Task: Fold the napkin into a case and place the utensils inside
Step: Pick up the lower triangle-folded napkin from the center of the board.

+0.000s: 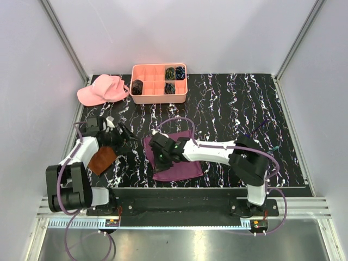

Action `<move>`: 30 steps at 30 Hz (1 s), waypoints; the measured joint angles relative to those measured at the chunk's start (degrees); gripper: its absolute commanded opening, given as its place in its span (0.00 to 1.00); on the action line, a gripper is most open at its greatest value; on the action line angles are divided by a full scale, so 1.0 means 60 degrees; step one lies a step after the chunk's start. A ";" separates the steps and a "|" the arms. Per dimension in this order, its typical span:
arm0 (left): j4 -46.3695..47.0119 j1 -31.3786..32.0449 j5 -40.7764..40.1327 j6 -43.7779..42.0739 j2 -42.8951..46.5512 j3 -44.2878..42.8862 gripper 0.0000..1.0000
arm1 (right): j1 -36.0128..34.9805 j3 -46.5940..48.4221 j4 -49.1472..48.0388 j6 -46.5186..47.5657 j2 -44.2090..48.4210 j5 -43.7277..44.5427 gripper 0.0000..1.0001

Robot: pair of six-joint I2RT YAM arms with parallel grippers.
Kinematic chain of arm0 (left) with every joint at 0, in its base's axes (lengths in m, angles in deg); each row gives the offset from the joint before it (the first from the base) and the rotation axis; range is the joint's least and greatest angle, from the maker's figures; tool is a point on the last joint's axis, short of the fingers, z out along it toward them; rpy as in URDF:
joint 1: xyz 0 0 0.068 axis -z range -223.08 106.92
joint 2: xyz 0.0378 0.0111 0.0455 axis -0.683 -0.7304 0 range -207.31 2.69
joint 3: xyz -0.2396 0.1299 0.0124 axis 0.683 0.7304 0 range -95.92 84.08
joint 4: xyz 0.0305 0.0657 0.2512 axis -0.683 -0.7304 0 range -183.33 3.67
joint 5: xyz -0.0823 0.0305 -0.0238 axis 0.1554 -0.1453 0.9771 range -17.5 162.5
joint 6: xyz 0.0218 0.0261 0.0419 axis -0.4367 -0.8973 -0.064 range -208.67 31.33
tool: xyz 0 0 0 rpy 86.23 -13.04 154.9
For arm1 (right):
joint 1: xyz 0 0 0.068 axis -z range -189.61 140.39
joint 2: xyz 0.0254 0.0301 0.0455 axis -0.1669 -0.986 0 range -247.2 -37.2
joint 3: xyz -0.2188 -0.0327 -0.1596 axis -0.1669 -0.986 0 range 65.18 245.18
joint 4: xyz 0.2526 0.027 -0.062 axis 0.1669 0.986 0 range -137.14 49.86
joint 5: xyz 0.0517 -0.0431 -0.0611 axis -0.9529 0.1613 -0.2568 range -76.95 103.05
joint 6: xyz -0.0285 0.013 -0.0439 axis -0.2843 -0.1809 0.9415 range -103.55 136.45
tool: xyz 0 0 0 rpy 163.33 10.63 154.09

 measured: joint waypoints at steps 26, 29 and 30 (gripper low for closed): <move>0.1858 0.1413 -0.0652 0.0812 -0.1690 -0.0291 0.76 | 0.0962 -0.2000 -0.1982 -0.0565 0.1872 -0.1213 0.00; 0.2138 0.1468 -0.0652 0.1002 -0.1880 -0.0291 0.74 | 0.1031 -0.2095 -0.1985 -0.0576 0.1953 -0.1217 0.00; 0.2273 0.1526 -0.0645 0.1071 -0.2007 -0.0288 0.73 | 0.1038 -0.2109 -0.1985 -0.0590 0.1960 -0.1220 0.00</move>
